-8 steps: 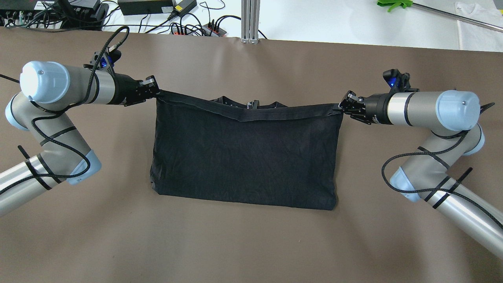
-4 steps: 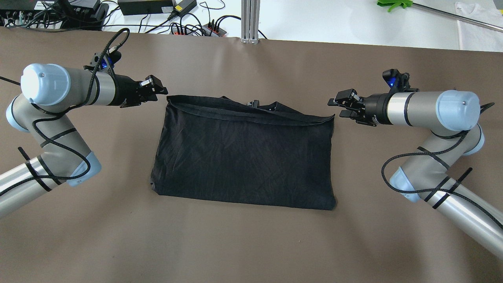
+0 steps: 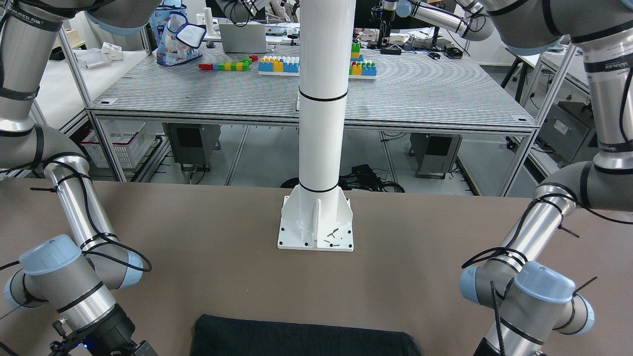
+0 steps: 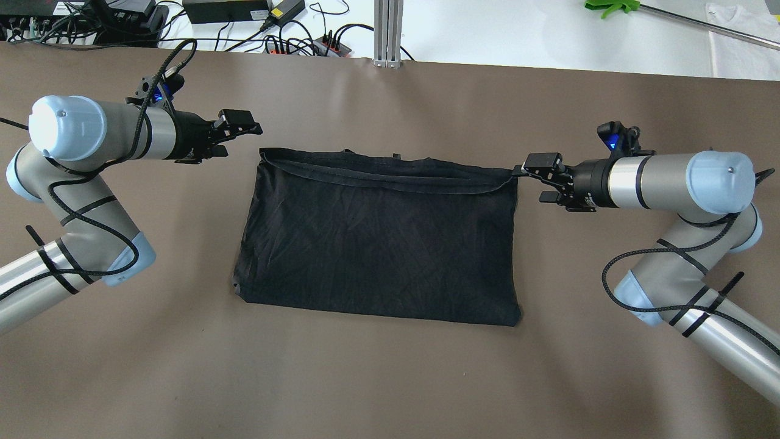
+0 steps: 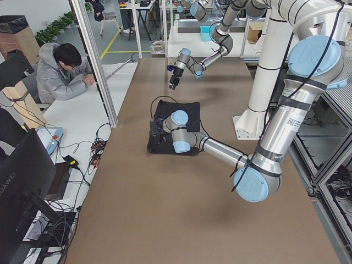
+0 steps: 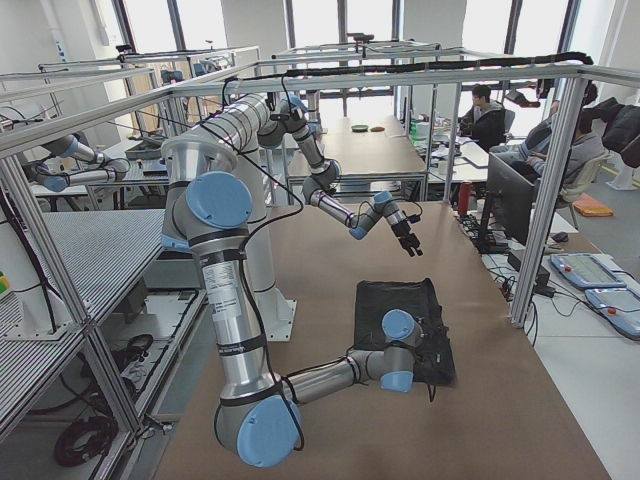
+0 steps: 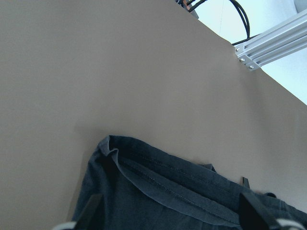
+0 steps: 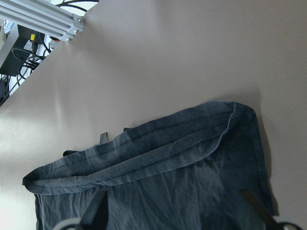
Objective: Fold clothes
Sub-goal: 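Open both grippers and draw them back from the folded shirt, then move the right gripper to the shirt corner nearest the robot and grasp it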
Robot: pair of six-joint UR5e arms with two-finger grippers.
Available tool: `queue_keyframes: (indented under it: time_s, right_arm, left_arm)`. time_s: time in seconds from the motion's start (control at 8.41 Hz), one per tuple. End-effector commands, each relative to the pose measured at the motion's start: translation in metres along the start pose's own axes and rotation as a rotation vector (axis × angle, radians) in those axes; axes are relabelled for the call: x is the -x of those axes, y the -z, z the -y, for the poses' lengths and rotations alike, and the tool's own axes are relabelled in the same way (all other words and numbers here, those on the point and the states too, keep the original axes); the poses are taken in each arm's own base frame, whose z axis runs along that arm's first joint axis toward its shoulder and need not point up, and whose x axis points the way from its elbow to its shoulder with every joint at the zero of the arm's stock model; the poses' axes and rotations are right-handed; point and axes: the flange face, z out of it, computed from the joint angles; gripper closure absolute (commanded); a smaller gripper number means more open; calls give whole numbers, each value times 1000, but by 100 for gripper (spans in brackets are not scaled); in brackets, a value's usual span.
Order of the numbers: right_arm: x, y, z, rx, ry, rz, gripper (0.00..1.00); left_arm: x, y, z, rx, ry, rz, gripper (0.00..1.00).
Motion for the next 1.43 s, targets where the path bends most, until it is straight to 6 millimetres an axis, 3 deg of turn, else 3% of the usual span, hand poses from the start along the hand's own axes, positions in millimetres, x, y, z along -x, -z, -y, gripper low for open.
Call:
queue_keyframes:
  time_s: [0.0, 0.24, 0.36, 0.48, 0.71, 0.95, 1.19, 1.31]
  right_arm:
    - [-44, 7, -52, 184, -24, -65, 6]
    - [-72, 2, -88, 243, -26, -108, 6]
    - [-70, 1, -101, 262, -20, -105, 6]
    - [-80, -4, -126, 294, -14, -123, 6]
    - [-90, -21, -148, 290, -4, -144, 6]
    - [-94, -38, -163, 273, -5, -189, 6]
    - [-94, -38, -163, 266, 9, -188, 9]
    - [-90, -39, -163, 265, 11, -182, 23]
  left_arm:
    - [-7, 2, 3, -26, -3, -11, 0]
    - [-14, 6, 3, -31, -7, -24, 0]
    - [-13, 5, 4, -40, -6, -23, 0]
    - [-14, 6, 4, -40, -7, -24, 0]
    - [-14, 6, 4, -42, -7, -26, 0]
    - [-14, 7, 5, -43, -7, -26, 0]
    - [-7, 6, 5, -45, -4, -16, 0]
    - [-7, 7, 6, -46, -3, -16, 0]
